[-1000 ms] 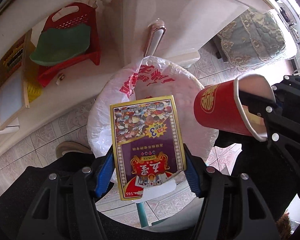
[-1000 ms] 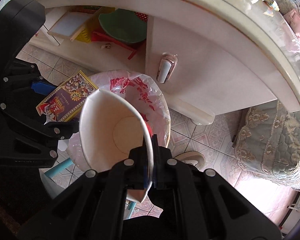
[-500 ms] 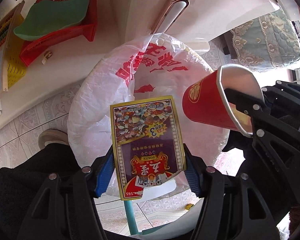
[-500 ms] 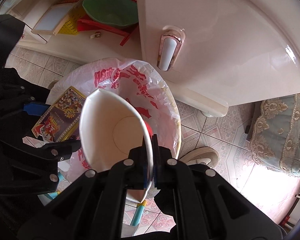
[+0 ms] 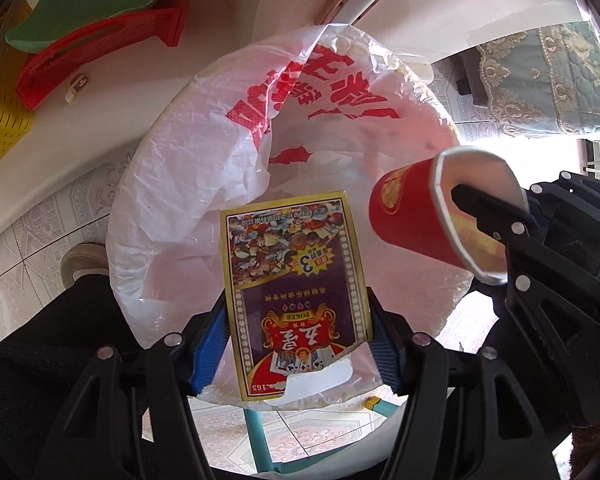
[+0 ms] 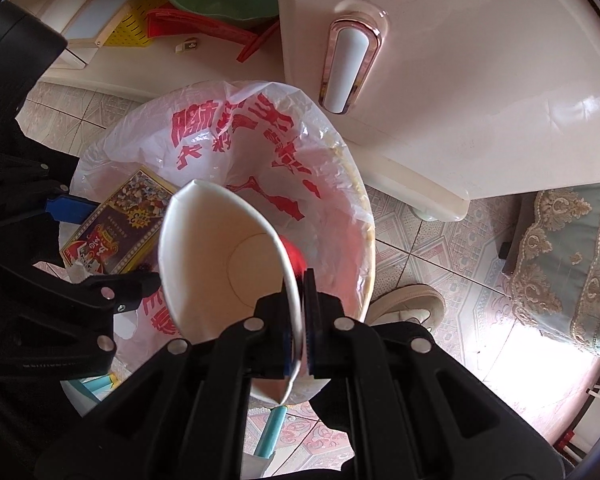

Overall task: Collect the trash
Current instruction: 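Open both tools to drop the card box and red cup into the bag, then raise both tools back over the table toward the remaining items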

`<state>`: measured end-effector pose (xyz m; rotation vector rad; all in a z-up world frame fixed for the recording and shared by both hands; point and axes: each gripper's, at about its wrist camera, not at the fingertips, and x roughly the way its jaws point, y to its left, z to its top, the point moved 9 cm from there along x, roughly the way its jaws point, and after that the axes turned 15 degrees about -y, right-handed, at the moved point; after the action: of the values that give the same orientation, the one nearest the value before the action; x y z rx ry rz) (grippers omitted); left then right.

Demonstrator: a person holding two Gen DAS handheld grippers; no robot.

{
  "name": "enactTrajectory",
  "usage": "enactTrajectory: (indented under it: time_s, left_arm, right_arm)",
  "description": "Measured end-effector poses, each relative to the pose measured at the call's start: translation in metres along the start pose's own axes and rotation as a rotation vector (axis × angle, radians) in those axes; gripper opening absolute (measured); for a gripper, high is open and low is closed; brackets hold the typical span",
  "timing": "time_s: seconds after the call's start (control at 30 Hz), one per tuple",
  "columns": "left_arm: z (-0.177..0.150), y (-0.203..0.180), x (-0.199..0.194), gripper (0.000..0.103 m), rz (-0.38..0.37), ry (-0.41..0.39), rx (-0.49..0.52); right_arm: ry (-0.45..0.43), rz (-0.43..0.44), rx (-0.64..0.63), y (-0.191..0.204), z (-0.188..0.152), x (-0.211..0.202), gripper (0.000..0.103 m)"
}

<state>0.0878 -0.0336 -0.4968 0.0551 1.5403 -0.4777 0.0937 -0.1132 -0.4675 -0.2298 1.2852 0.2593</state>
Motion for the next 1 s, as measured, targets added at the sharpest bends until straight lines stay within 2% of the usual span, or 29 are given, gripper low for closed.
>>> enactTrajectory:
  time_s: [0.23,0.3,0.33,0.37,0.5,0.73,0.9,1.0]
  left_arm:
    - [0.0014,0.0014,0.0005,0.061,0.007,-0.003,-0.010]
    - [0.0019,0.0004,0.0006,0.064,0.008,-0.001,-0.002]
    - [0.0023,-0.0005,0.0011,0.066,0.012,0.002,0.001]
    - [0.0024,-0.0008,0.0014,0.072,0.016,0.004,0.004]
    - [0.0030,-0.0026,0.0020,0.080,0.028,0.003,0.015]
    - [0.0033,-0.0002,0.0017,0.080,0.038,0.002,0.007]
    - [0.0044,0.0011,-0.0014,0.080,0.048,-0.007,0.007]
    - [0.0042,0.0014,-0.0041,0.080,0.064,-0.013,0.014]
  right_arm:
    - [-0.005,-0.009,0.014,-0.0032,-0.0008,0.0005,0.005]
    - [-0.010,-0.019,0.030,-0.0069,0.0012,-0.0002,0.015]
    - [-0.020,-0.022,0.035,-0.0087,0.0029,-0.0012,0.029]
    - [-0.028,-0.024,0.037,-0.0098,0.0043,-0.0023,0.033]
    - [-0.028,-0.021,0.042,-0.0100,0.0054,-0.0029,0.033]
    - [-0.019,-0.021,0.039,-0.0088,0.0046,-0.0011,0.034]
    - [-0.023,-0.026,0.037,-0.0077,0.0060,-0.0015,0.044]
    - [-0.025,-0.024,0.036,-0.0077,0.0062,-0.0025,0.044]
